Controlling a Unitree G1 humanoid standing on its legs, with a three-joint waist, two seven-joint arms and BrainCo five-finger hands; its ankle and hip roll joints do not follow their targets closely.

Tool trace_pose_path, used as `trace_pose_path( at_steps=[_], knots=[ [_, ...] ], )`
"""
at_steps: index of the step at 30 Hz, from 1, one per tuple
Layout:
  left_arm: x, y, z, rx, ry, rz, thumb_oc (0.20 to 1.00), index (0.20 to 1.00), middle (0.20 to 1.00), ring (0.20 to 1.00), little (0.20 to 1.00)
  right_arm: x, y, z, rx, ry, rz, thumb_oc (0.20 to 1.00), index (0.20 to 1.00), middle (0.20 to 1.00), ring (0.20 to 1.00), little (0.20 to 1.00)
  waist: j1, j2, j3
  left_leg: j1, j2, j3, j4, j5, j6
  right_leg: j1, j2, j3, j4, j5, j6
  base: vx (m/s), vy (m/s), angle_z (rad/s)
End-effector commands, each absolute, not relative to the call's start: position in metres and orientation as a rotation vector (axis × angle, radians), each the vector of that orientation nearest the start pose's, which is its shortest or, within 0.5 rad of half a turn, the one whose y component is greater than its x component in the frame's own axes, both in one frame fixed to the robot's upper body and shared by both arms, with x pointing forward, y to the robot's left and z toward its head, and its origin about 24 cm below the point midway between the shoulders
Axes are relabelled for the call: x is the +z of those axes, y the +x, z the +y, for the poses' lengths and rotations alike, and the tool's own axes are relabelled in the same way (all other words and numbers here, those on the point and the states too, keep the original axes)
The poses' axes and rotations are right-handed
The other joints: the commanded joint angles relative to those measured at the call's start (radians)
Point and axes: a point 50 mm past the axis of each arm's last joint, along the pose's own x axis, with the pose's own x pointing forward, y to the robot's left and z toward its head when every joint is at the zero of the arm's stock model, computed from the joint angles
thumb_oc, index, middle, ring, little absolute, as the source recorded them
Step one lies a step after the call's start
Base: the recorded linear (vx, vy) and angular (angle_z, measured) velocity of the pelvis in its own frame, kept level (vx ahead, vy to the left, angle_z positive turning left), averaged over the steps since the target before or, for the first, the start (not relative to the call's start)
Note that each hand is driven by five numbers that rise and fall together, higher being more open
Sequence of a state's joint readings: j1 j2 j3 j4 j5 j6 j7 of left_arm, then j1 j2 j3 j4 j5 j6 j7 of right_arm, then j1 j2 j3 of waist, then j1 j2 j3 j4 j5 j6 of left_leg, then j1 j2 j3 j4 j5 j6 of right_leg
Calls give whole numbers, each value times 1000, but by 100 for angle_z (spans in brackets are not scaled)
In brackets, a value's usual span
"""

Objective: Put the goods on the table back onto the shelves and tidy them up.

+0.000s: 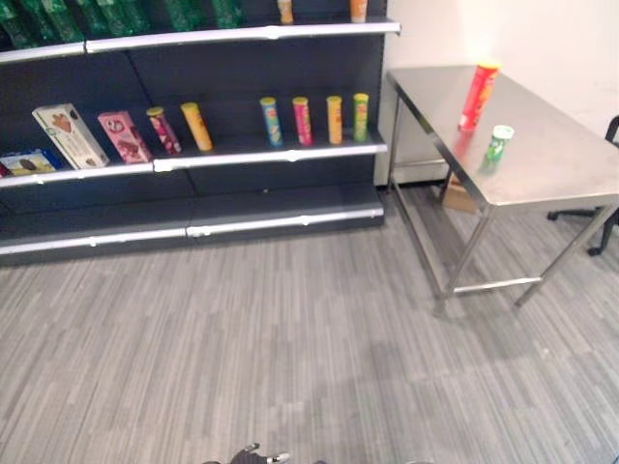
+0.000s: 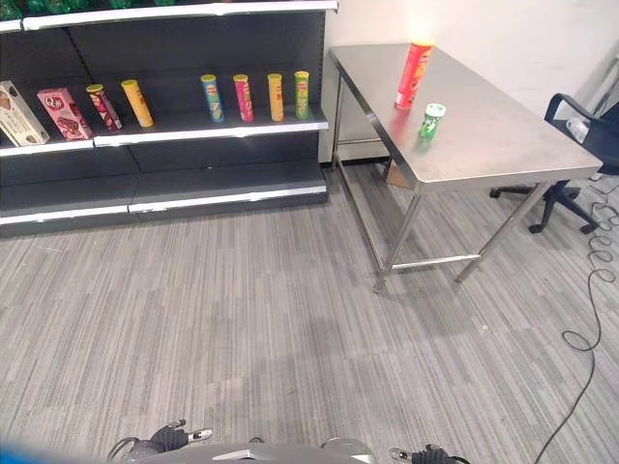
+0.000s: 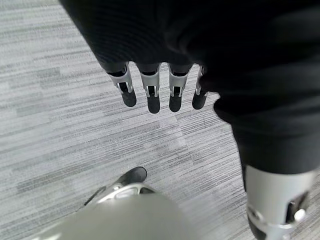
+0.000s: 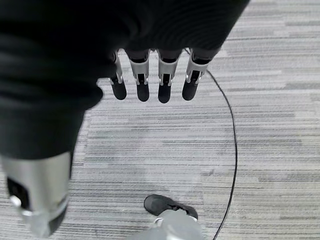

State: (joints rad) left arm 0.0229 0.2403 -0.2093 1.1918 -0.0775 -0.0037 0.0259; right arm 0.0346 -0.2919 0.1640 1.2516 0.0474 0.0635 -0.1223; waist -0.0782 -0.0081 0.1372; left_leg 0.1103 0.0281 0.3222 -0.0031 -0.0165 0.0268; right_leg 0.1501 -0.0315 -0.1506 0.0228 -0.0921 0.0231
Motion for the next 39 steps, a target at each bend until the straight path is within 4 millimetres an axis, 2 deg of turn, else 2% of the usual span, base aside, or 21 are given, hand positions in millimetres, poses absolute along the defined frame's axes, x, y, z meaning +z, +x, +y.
trace_pose_path(
  at_steps=[1, 8, 12, 25, 39],
  knots=[
    [-157, 105, 236, 35, 307, 1182, 1000, 1000, 1000, 1000, 1000, -154, 83, -271, -194, -437, 1299, 1000, 1000, 1000, 1000, 1000, -15, -20, -5, 1, 81, -51, 2, -19, -112, 11, -64, 6, -71, 2, 108, 0, 0, 0],
    [-156, 109, 235, 23, 357, 1173, 1000, 1000, 1000, 1000, 1000, -155, 81, -269, -188, -447, 1304, 1000, 1000, 1000, 1000, 1000, -17, -20, -7, 4, 77, -51, 1, -24, -109, 11, -68, 13, -70, 4, 110, -1, 3, -1],
    [-157, 107, 235, -22, 425, 1184, 1000, 1000, 1000, 1000, 1000, -154, 87, -268, -170, -462, 1287, 1000, 1000, 1000, 1000, 1000, -19, -20, -7, 8, 73, -50, -14, -21, -105, 3, -71, 22, -69, 9, 115, -10, 37, -5],
    [-159, 102, 234, -28, 438, 1202, 1000, 1000, 1000, 1000, 1000, -155, 90, -262, -157, -439, 1275, 1000, 1000, 1000, 1000, 1000, -14, -28, -10, 12, 66, -55, -41, -13, -101, -10, -75, 33, -73, 19, 122, -2, 2, 0],
    [-159, 100, 235, 1, 428, 1203, 1000, 1000, 1000, 1000, 1000, -155, 86, -264, -180, -440, 1288, 1000, 1000, 1000, 1000, 1000, -12, -24, 0, -1, 44, -62, -47, -20, -88, -34, -91, 43, -72, 34, 137, 1, 21, -1]
  ],
)
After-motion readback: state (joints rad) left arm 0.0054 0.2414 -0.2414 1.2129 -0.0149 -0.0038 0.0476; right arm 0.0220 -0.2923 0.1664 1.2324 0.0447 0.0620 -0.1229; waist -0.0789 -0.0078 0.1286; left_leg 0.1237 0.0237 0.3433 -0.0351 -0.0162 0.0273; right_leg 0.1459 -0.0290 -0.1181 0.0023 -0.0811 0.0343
